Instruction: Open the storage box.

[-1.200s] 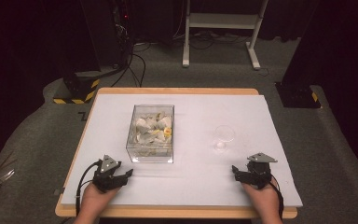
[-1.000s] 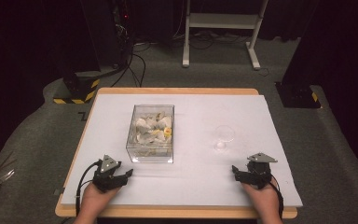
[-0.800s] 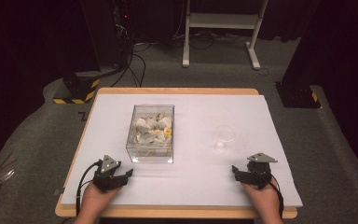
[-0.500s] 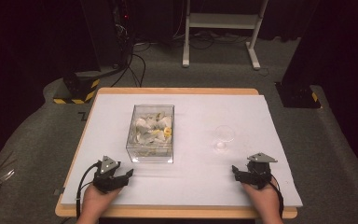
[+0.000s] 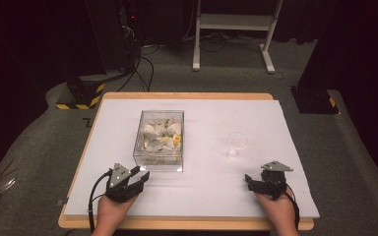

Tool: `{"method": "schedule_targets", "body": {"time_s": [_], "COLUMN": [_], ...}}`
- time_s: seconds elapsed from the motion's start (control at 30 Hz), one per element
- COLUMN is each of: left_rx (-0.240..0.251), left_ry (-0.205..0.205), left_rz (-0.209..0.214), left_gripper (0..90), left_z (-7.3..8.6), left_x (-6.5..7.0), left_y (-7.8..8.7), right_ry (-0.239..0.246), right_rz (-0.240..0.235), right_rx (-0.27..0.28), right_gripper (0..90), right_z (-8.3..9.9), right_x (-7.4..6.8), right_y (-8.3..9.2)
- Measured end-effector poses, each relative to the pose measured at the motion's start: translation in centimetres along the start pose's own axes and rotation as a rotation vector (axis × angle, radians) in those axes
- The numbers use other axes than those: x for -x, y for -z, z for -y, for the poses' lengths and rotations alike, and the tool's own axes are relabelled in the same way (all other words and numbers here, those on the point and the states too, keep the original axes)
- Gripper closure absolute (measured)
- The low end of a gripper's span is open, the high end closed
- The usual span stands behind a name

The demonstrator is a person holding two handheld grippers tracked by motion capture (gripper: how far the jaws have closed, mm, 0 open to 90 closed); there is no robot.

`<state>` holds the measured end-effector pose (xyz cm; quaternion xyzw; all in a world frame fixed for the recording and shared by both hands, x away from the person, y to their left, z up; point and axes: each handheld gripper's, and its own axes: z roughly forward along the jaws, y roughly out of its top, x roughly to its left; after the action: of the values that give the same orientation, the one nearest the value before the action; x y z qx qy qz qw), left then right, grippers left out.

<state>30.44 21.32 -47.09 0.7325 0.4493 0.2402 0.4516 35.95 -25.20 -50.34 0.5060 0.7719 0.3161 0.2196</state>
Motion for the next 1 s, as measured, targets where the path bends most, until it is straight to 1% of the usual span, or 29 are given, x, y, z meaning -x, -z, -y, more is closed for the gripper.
{"method": "schedule_targets", "body": {"time_s": [0.1,0.27,0.43,0.5,0.57,0.63,0.7,0.73,0.77,0.83,0.87,0.93,1.0], "left_rx": [0.014,0.020,0.049,0.056,0.062,0.071,0.073,0.074,0.075,0.072,0.072,0.075,0.079], "left_ry": [-0.009,-0.015,-0.013,-0.019,-0.018,-0.016,-0.013,-0.001,0.001,0.010,0.009,0.000,0.002], "left_rz": [0.007,0.014,0.028,0.036,0.052,0.058,0.066,0.076,0.082,0.107,0.105,0.108,0.108], "left_gripper": [60.1,61.3,61.3,62.0,62.0,62.3,63.4,63.4,63.4,62.8,61.4,62.9,63.7], "left_z": [-0.7,-1.2,-1.7,-2.0,-2.2,-2.4,-2.5,-2.5,-2.5,-2.5,-2.5,-2.4,-2.3], "left_x": [0.2,-0.2,-0.2,-0.3,-0.4,-0.4,-0.5,-0.6,-0.7,-0.9,-0.9,-0.8,-0.8], "left_y": [-0.6,-1.5,-1.8,-2.0,-2.2,-2.4,-2.5,-2.6,-2.6,-2.8,-2.9,-3.1,-3.1], "right_ry": [0.000,0.000,0.000,0.000,0.000,0.000,0.000,0.000,0.000,0.000,0.000,-0.001,-0.001], "right_rz": [0.000,-0.001,0.000,0.000,0.000,0.000,0.000,0.000,0.000,-0.001,-0.001,0.000,0.000], "right_rx": [0.000,0.000,0.000,0.000,0.001,0.001,0.001,0.001,0.001,0.001,0.001,0.001,0.001], "right_gripper": [16.6,16.7,16.7,16.7,16.7,16.7,16.7,16.7,16.7,16.7,16.7,16.7,16.8], "right_z": [0.0,0.0,0.0,0.0,0.0,0.0,0.0,0.0,0.0,0.0,0.0,0.0,0.0], "right_x": [0.0,0.0,0.0,0.0,0.0,0.0,0.0,0.0,0.0,0.0,0.0,0.0,0.0], "right_y": [0.0,0.0,0.0,0.0,0.0,0.0,0.0,0.0,0.0,0.0,0.0,0.0,0.0]}}
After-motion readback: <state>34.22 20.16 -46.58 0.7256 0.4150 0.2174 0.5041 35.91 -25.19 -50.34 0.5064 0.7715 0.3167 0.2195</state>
